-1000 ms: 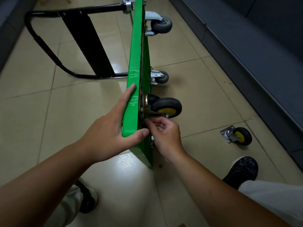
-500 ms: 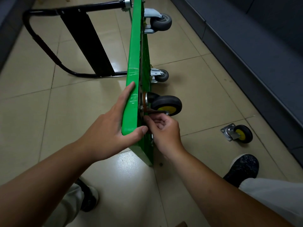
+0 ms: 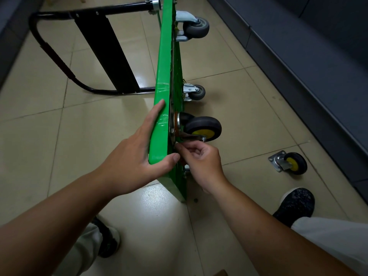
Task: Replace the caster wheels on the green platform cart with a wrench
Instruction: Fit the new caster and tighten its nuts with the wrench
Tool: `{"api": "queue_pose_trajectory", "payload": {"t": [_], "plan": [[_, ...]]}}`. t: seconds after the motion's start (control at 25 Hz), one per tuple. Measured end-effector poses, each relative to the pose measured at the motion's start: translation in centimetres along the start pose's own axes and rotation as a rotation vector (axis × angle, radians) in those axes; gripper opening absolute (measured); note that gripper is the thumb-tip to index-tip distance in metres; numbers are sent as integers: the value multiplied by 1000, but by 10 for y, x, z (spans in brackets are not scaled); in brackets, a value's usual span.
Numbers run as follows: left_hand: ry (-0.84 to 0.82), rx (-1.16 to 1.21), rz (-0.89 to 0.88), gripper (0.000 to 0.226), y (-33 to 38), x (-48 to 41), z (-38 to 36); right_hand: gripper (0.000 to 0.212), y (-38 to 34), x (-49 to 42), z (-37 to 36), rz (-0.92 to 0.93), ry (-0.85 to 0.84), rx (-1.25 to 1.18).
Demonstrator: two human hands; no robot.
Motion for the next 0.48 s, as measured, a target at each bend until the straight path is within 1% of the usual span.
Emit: {"api": "queue_pose_trajectory", "payload": {"t": [0.12,0.24,0.32,0.48], "plan": [[-1,2,-3,100,-1,0,0,14,-2,3,1,43,-1,-29],[1,2,-8,100,-1,0,0,18,-2,5,3,60,-30,-5],[0,8,-10,100,-1,-1,0,16,0,4,4,36,-18,-6],[8,11,-9,99,-1,-1,0,4,2,2,2,-13,19,4]]}}
Point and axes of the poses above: each hand's wrist, its own x-axis away from the middle knuckle, its own z-axis out of the back of the hand, y = z × x, the point moved 5 cm from there along -x, towards the middle knuckle, and after that the axes turned 12 degrees about y, right-handed, at the moved point
